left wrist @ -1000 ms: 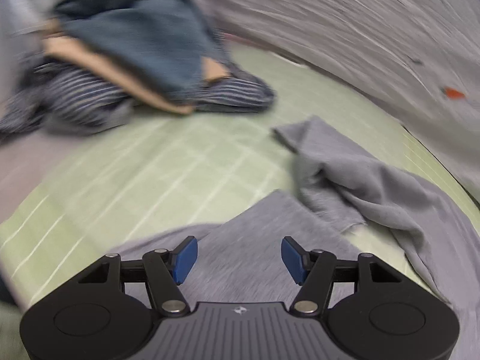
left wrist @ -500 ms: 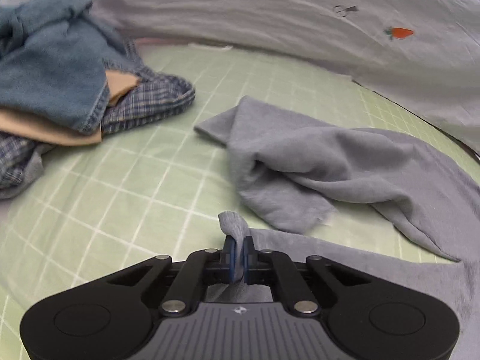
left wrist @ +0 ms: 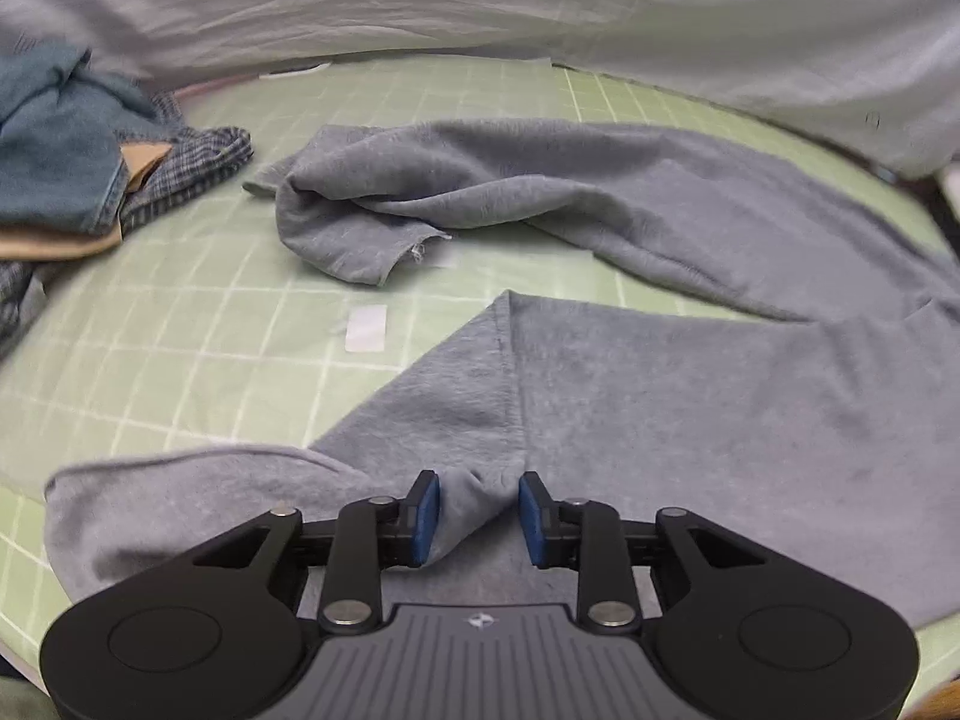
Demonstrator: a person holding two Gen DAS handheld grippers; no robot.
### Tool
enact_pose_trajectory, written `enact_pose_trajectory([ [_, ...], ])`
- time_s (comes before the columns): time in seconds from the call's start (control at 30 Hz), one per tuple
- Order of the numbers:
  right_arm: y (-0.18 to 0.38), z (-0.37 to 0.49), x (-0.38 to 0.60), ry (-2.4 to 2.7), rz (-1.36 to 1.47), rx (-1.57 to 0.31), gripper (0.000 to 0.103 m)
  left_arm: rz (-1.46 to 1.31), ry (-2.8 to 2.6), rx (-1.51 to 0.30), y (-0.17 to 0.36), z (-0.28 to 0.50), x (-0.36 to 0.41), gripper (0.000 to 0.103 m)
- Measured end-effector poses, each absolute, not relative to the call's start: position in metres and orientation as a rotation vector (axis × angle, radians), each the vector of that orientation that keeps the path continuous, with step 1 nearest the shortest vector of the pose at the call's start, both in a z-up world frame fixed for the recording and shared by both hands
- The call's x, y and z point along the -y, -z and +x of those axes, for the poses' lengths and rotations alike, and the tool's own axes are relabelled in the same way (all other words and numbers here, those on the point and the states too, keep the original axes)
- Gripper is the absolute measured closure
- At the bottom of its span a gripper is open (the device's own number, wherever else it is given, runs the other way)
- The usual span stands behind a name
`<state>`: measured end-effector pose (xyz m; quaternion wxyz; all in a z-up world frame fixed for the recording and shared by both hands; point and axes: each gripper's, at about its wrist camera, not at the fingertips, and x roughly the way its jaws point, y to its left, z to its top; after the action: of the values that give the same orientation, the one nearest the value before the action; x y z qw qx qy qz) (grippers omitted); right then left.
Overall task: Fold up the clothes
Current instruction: 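Grasp the sweatshirt hem with the left gripper and smooth it flat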
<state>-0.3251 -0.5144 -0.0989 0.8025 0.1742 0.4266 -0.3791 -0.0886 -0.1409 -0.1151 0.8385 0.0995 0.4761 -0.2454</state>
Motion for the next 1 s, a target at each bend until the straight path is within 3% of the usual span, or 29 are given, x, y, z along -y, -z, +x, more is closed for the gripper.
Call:
enact_pose_trajectory([
  [0.23, 0.114, -0.318, 0.503, 0.783, 0.404, -0.942, 0.007, 0.132, 0.494, -0.964, 0.091, -0.075, 0.112, 0.071],
  [0.4, 0.125, -0.316, 0.489, 0.805, 0.447, -0.955, 0.007, 0.179, 0.589, -1.034, 0.106, -0.058, 0.115, 0.057],
  [0.7, 0.134, -0.310, 0.460, 0.852, 0.495, -0.957, 0.007, 0.287, 0.853, -1.046, 0.110, -0.067, 0.136, 0.056],
  [1.0, 0.135, -0.308, 0.451, 0.846, 0.485, -0.951, 0.002, -0.033, 0.782, -1.028, 0.097, -0.044, 0.095, 0.058],
])
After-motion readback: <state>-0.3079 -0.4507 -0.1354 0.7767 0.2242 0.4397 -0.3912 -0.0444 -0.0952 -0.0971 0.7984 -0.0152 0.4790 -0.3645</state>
